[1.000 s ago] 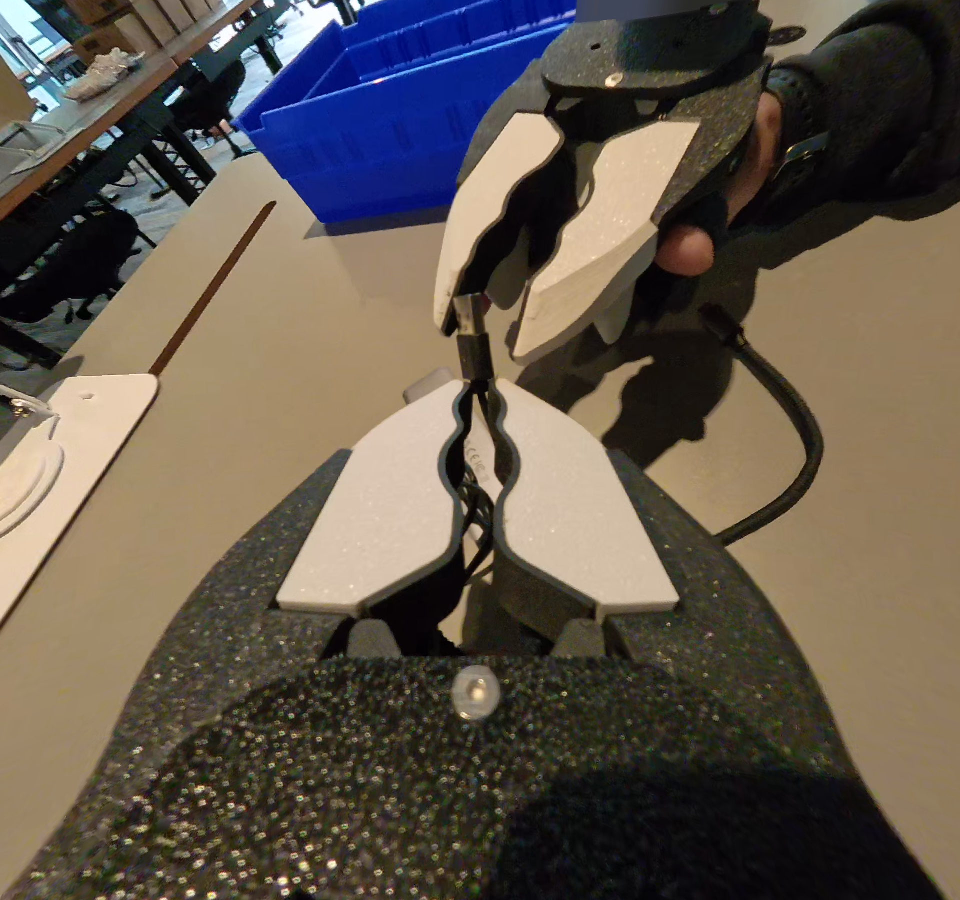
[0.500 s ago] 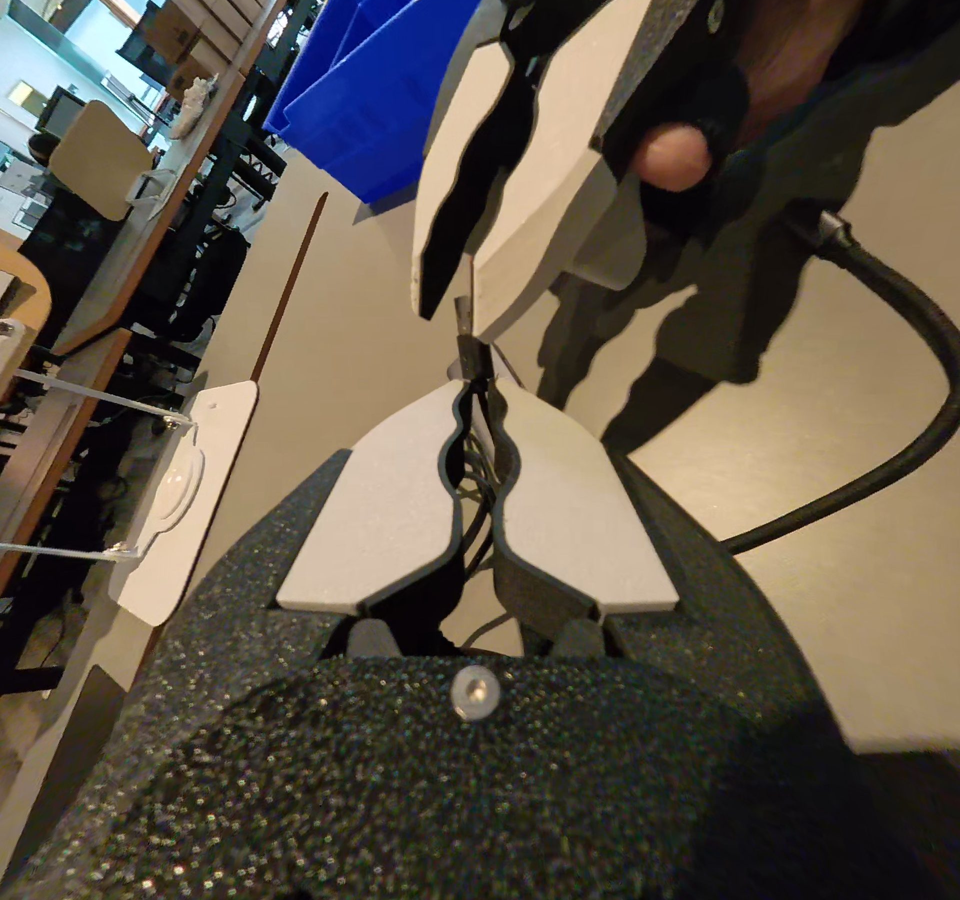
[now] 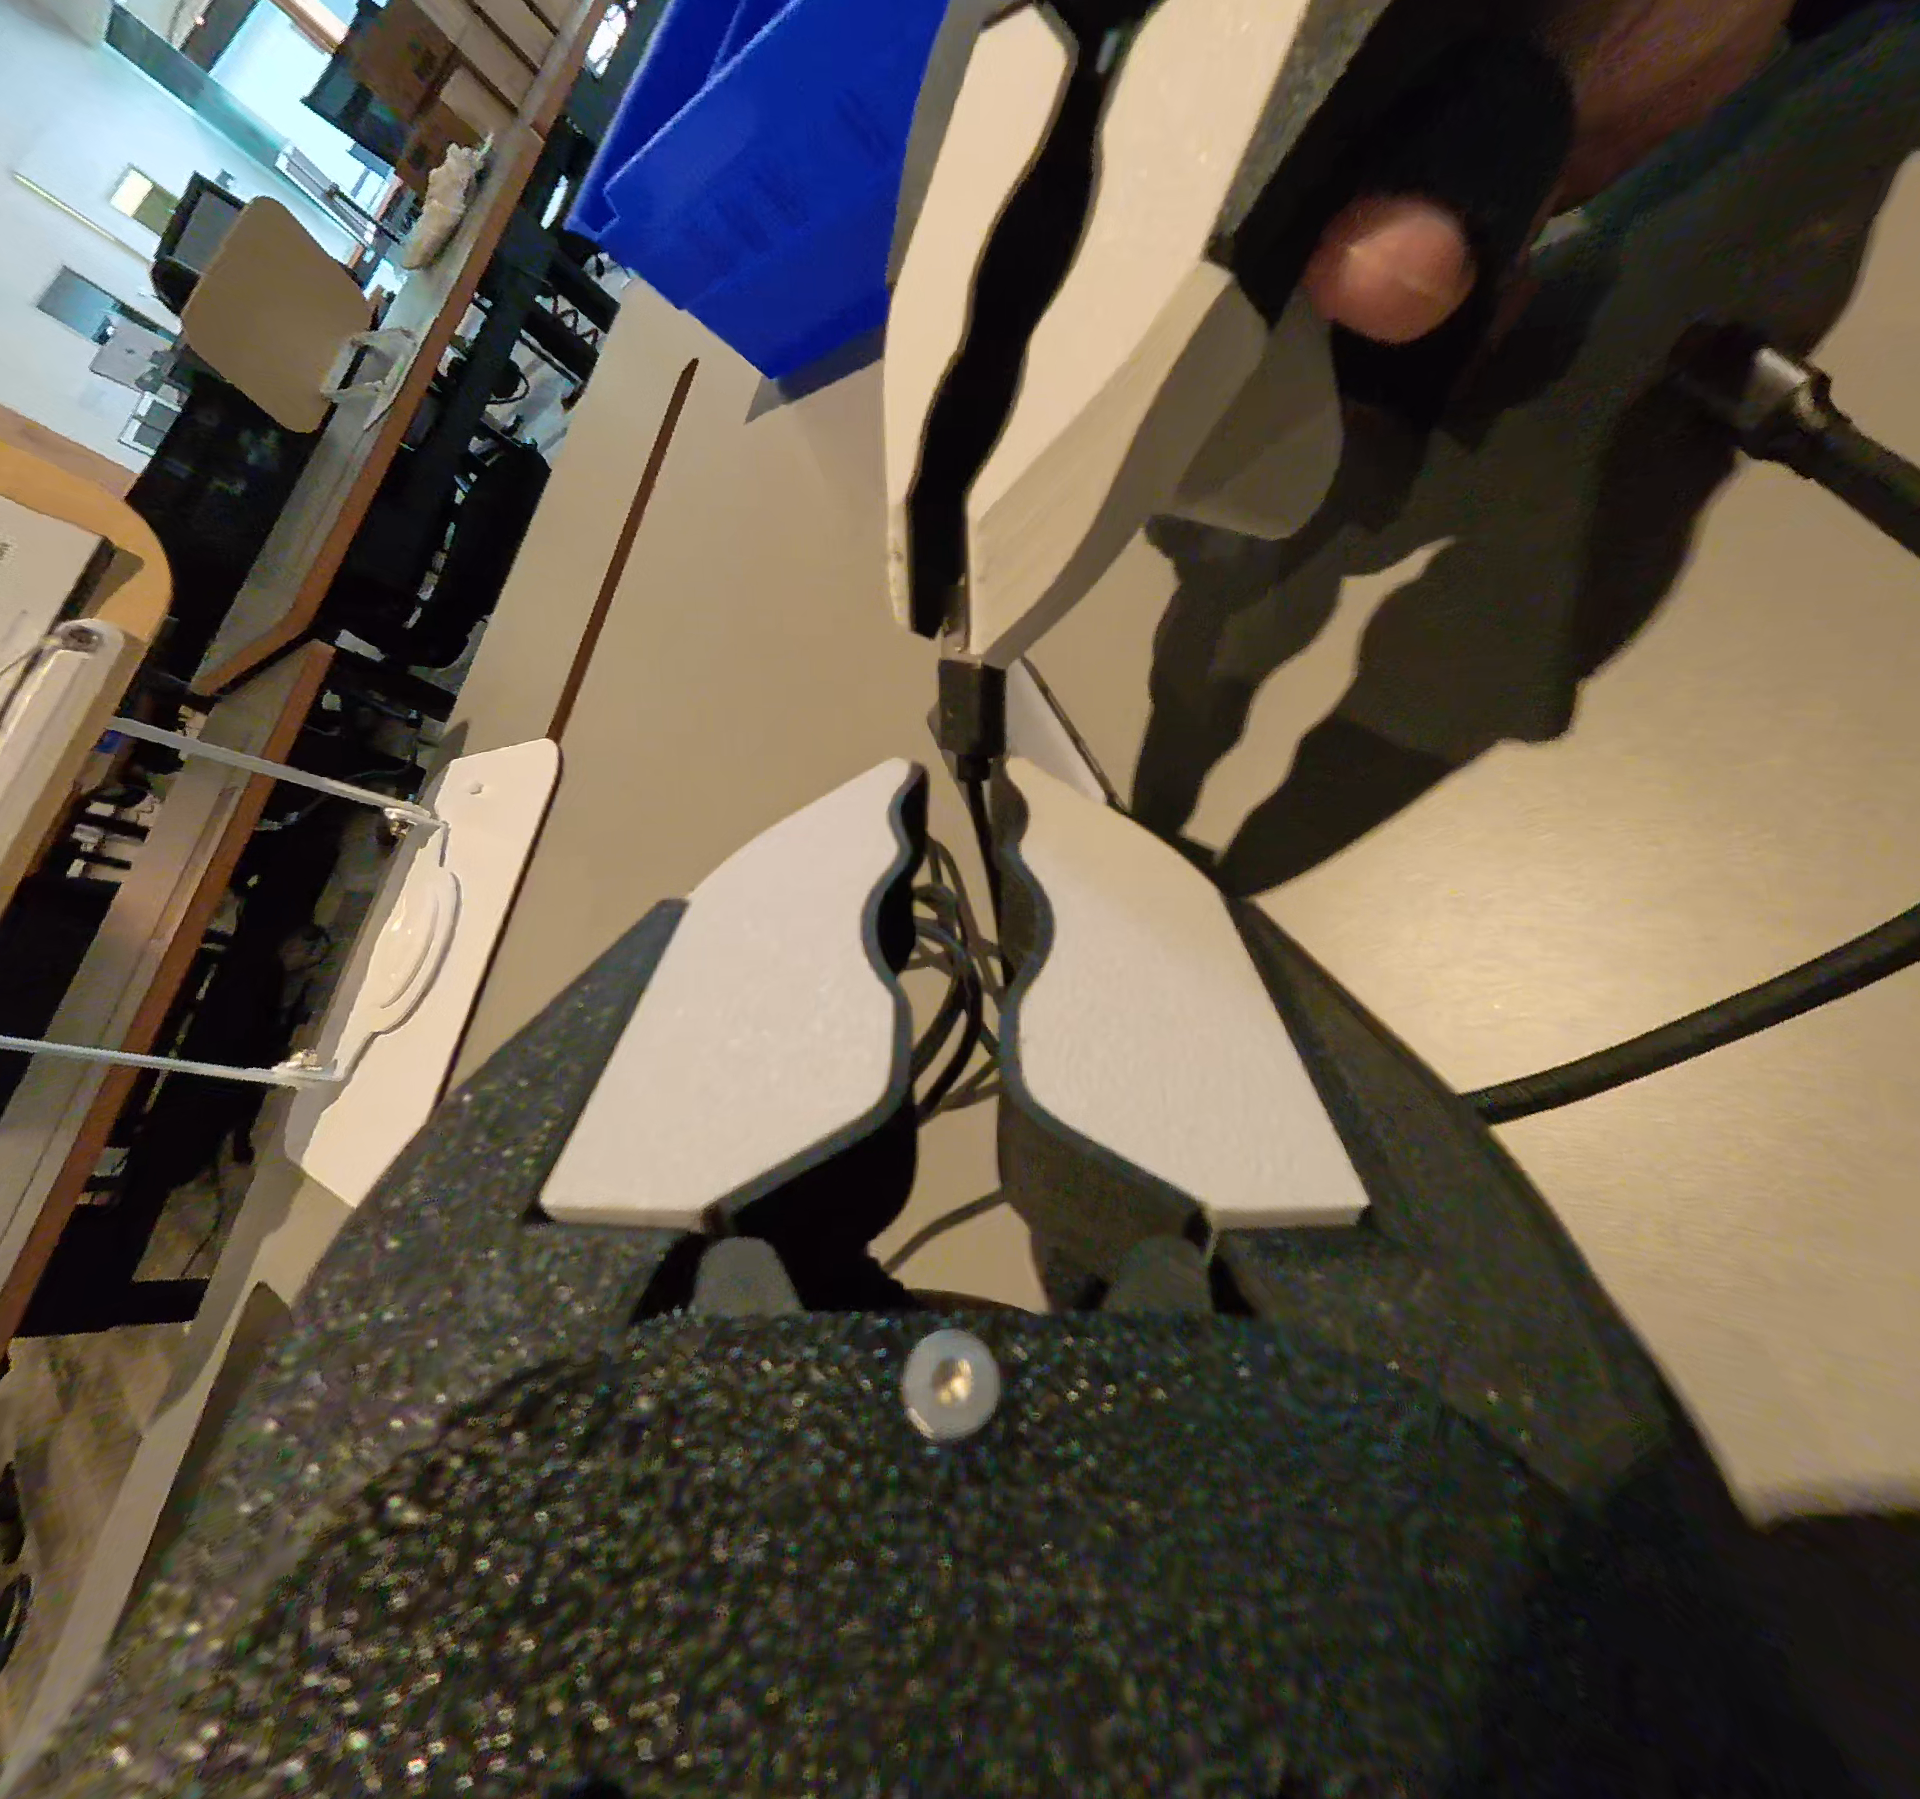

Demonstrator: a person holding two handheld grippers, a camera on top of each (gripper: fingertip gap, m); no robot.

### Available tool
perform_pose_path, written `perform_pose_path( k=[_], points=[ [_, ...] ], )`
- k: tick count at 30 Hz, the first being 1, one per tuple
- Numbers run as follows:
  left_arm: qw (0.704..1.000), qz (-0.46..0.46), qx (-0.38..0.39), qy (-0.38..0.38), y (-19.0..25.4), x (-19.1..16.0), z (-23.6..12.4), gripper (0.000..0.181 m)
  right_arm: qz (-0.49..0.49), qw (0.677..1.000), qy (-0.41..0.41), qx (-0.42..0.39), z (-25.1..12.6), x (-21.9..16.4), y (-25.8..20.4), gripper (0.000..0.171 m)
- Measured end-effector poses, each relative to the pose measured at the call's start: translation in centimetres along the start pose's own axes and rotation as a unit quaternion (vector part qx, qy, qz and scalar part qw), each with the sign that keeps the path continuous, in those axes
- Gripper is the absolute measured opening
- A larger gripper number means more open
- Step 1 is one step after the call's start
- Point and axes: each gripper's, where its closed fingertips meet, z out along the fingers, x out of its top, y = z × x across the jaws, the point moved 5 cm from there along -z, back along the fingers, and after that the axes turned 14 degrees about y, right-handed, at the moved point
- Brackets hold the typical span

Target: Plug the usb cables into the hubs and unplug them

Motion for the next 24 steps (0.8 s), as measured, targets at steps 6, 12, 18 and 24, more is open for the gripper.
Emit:
perform_pose_path(
  k=[6, 12, 18, 24],
  points=[
    [0.996, -0.077, -0.007, 0.044, -0.5, 0.6, -0.4, 0.026, -0.023, 0.999, 0.02, 0.008, -0.2, 0.6, -0.3, 0.013],
    [0.984, -0.149, -0.047, 0.084, -0.3, 1.3, -0.8, 0.028, -0.057, 0.997, 0.041, 0.044, -0.3, 1.1, -1.4, 0.012],
    [0.978, -0.168, -0.08, 0.099, 0.3, 1.7, -1.0, 0.02, -0.068, 0.995, 0.044, 0.062, -0.3, 1.1, -2.0, 0.012],
    [0.977, -0.169, -0.093, 0.092, 0.6, 1.6, -0.9, 0.016, -0.074, 0.993, 0.049, 0.073, -0.3, 1.1, -2.3, 0.012]
  ],
)
